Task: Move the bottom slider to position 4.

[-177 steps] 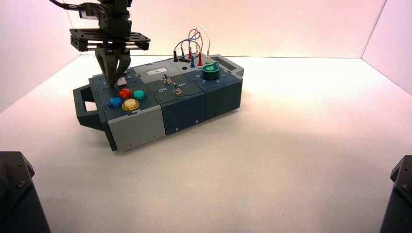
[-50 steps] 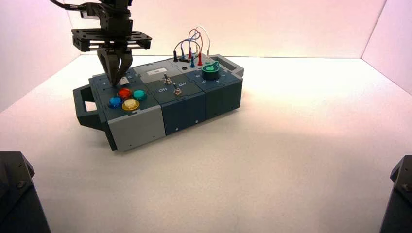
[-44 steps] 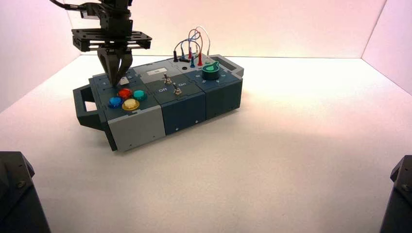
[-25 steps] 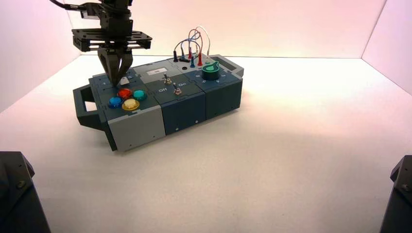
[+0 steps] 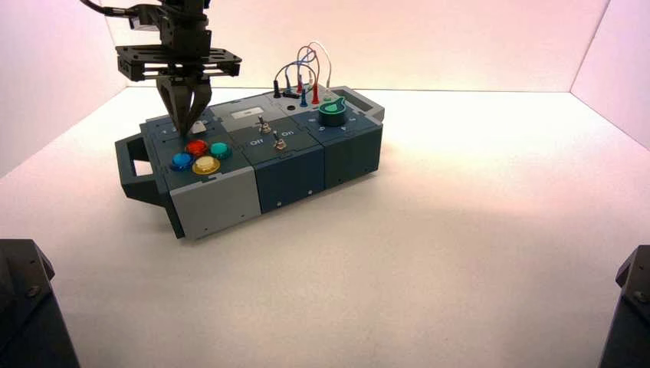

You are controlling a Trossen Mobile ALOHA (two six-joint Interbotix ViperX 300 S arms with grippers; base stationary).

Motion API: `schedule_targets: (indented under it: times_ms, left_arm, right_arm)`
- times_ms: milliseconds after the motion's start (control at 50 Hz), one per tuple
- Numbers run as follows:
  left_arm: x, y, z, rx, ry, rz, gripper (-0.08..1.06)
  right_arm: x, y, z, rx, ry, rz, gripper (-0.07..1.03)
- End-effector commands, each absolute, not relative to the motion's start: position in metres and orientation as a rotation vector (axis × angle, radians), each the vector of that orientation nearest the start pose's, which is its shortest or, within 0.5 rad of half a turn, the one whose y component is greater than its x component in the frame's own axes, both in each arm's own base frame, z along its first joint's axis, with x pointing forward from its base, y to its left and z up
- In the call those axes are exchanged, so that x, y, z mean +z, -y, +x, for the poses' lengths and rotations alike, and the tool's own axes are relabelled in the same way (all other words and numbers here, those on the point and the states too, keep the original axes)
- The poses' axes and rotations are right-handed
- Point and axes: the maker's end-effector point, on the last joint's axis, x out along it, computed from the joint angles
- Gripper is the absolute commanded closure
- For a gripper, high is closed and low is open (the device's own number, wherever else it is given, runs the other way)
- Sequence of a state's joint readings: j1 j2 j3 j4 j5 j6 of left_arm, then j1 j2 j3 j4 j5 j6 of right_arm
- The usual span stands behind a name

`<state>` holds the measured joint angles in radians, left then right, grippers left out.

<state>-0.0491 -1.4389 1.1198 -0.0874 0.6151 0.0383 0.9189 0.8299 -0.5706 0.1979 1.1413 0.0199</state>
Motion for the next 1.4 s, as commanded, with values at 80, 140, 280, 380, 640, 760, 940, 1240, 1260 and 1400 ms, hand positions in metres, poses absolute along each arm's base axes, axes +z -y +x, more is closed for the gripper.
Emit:
schedule_targets:
  times_ms: [80,140,280,380,640,760,940,1240,1260,1400]
  left_arm:
    - [0.277,0.017,0.165,-0.091,-0.276,-0.034,1.01]
    - [0.277,0.017,0.165,-0.091,-0.274,-0.034,1.01]
    - [0.277,0.017,0.165,-0.091,-0.276,-0.034,1.01]
    - [0.277,0.017,0.165,-0.092,-0.274,-0.035,1.01]
    - [0.277,0.017,0.165,-0.091,-0.276,-0.034,1.01]
    - [0.276,0.017,0.165,-0.092,-0.277,-0.032,1.01]
    - [0.277,0.017,0.165,-0.091,-0.276,-0.034,1.01]
    - [0.276,0.017,0.165,-0.096,-0.277,-0.032,1.01]
    - [0.277,0.018,0.165,-0.098,-0.276,-0.030,1.01]
    - [0.276,0.017,0.165,-0.096,-0.277,-0.030,1.01]
  right_arm:
    - [0.064,-0.486,0.338,0.845,-1.350,-0.416,0.99]
    - [0.067,-0.490,0.336,0.855,-1.346,-0.412,0.99]
    - [0.073,-0.500,0.330,0.879,-1.340,-0.412,0.99]
    - [0.078,-0.509,0.324,0.899,-1.333,-0.417,0.99]
    - [0.089,-0.526,0.323,0.930,-1.312,-0.437,0.99]
    - [0.095,-0.528,0.331,0.922,-1.299,-0.436,0.99]
    - [0.103,-0.524,0.351,0.892,-1.280,-0.427,0.99]
    - [0.106,-0.507,0.365,0.852,-1.300,-0.422,0.99]
    - [0.105,-0.506,0.364,0.851,-1.304,-0.424,0.99]
    - [0.103,-0.499,0.365,0.828,-1.311,-0.453,0.99]
